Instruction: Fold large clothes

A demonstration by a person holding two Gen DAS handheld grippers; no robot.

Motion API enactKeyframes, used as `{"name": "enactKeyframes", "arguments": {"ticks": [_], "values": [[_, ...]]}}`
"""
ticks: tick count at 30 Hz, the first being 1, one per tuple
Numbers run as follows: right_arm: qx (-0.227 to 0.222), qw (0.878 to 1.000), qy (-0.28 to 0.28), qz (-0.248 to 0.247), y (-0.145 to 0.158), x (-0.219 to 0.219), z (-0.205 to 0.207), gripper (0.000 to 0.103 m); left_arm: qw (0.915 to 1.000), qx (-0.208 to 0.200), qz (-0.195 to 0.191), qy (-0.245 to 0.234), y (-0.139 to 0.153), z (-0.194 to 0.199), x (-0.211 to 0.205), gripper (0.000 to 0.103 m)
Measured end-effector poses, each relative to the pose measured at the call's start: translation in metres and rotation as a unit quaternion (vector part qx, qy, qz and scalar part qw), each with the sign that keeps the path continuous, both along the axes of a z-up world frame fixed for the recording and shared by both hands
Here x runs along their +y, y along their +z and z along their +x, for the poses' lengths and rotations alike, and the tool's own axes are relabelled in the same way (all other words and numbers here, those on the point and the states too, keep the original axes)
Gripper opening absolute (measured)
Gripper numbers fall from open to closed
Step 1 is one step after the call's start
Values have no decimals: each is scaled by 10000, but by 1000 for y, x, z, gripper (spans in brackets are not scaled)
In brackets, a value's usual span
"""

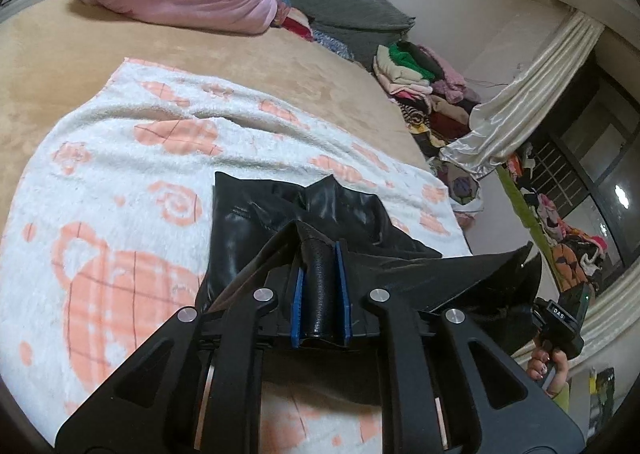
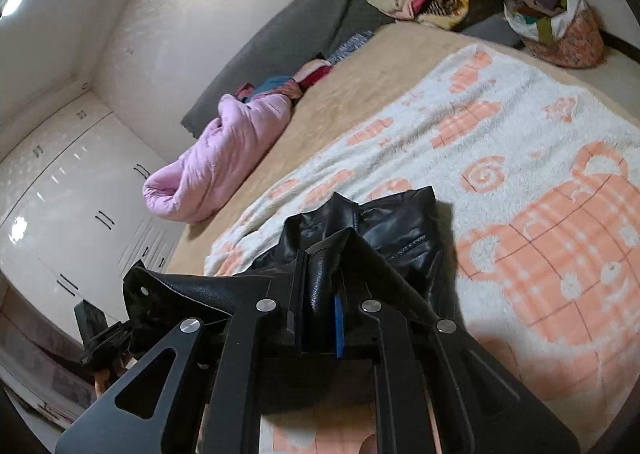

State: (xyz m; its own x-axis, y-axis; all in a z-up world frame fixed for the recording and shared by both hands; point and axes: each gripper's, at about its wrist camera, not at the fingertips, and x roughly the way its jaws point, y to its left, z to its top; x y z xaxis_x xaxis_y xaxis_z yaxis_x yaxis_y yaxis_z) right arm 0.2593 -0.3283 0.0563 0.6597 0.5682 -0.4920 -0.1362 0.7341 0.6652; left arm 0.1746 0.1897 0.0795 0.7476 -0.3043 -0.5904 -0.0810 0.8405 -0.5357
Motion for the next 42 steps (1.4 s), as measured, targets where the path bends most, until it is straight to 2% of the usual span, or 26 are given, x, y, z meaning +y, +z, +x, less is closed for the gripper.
{"name": "enactKeyframes", "arguments": {"ticks": [13,20,24,28,30,32,34,38,40,42], "values": [[578,9975,-187,-360,-39,9,57,14,9990,437,-95,96,-43,53,16,7],[839,9949,-257,-488,-59,14,80,17,9982,593,-34,74,-61,70,19,12],[886,9944,-265,-517,-66,17,88,27,9982,600,-35,79,-67,76,22,16],[798,9956,-314,-366,-68,14,90,49,9989,439,32,137,-61,75,25,33],[750,9960,-327,-362,-65,14,92,53,9993,325,36,157,-57,73,29,33],[654,9965,-336,-387,-61,15,92,63,9994,228,87,225,-52,72,31,37],[527,9966,-395,-498,-56,15,90,74,9993,115,165,307,-45,68,34,40],[207,9938,-379,-1025,-47,21,87,74,9977,22,544,400,-38,66,32,46],[144,9892,-273,-1435,-46,29,88,75,9955,77,852,407,-41,70,28,49],[57,9793,-153,-2020,-47,42,89,75,9921,179,1188,371,-49,77,21,51]]}}
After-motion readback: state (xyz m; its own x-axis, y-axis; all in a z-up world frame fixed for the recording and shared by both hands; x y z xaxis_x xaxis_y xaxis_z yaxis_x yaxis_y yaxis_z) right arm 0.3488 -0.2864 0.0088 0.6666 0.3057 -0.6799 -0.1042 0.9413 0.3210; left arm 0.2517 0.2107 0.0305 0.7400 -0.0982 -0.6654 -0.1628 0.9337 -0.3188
